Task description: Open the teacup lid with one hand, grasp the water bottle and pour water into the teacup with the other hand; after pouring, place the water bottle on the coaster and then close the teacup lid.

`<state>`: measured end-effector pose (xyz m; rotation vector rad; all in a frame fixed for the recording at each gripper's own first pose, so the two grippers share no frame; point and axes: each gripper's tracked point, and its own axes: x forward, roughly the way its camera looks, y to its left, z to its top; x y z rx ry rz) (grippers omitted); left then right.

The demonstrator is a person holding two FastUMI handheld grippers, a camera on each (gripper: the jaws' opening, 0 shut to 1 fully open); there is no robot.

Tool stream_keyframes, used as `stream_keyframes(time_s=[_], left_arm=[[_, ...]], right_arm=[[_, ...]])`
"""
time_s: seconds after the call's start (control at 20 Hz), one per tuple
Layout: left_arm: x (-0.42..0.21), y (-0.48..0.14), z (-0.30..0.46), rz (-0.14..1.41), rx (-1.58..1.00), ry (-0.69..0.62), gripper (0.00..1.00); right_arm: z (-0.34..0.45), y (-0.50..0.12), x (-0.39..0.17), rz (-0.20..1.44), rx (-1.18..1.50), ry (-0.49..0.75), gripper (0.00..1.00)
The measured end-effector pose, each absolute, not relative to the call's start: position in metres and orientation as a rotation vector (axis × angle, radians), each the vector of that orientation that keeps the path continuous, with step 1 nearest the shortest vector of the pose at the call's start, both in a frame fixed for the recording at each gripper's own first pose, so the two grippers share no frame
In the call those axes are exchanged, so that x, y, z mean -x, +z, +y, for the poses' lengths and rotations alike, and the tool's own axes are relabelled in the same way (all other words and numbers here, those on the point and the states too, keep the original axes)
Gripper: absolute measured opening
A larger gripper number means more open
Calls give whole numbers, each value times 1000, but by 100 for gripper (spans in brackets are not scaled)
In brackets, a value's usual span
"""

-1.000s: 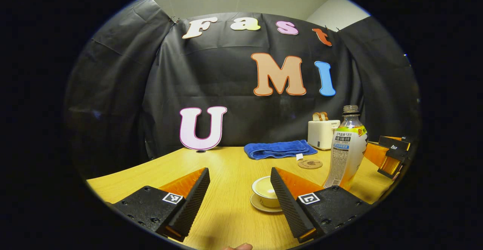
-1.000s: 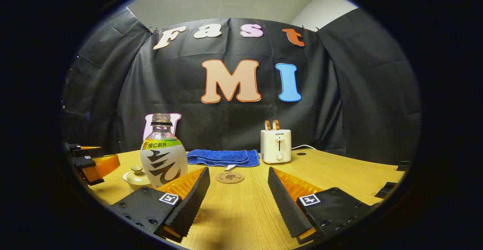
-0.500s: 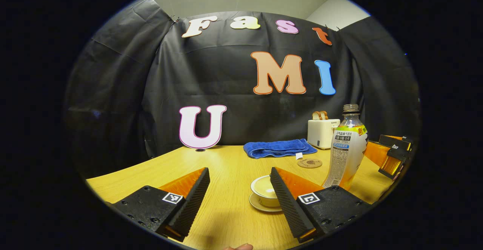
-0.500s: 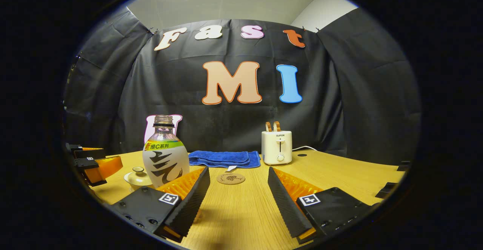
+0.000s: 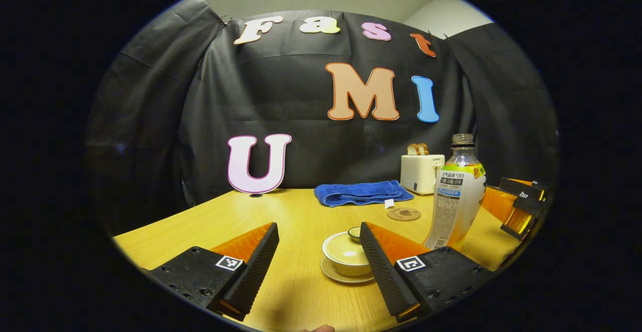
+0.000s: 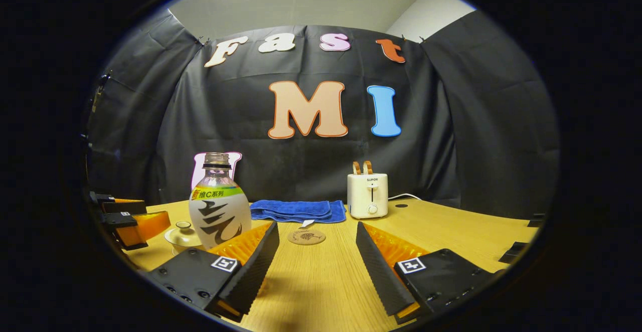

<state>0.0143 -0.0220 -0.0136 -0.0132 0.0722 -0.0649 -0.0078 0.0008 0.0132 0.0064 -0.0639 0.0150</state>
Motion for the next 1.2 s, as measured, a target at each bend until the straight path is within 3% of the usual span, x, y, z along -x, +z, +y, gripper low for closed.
stream_keyframes(time_s=[0.1,0.15,0.2,0.65,0.7,0.75,1.1,1.2], left_arm=[[-18,-18,-31,95,20,-92,95],[-20,-19,-35,102,27,-104,95],[-22,-18,-39,107,32,-117,95],[-35,-27,-63,156,19,-211,95],[-37,-30,-64,167,18,-216,94],[-37,-33,-66,185,16,-221,93],[-40,-37,-72,209,-2,-253,72],[-41,-37,-71,209,-5,-250,67]], right_arm=[[0,13,9,-69,-7,15,94],[1,12,9,-67,-7,15,98],[1,12,8,-66,-7,15,94],[1,11,6,-58,-6,14,94],[1,11,6,-57,-6,14,98],[0,10,7,-55,-5,14,94],[1,9,6,-47,-5,12,94],[0,10,6,-50,-5,12,98]])
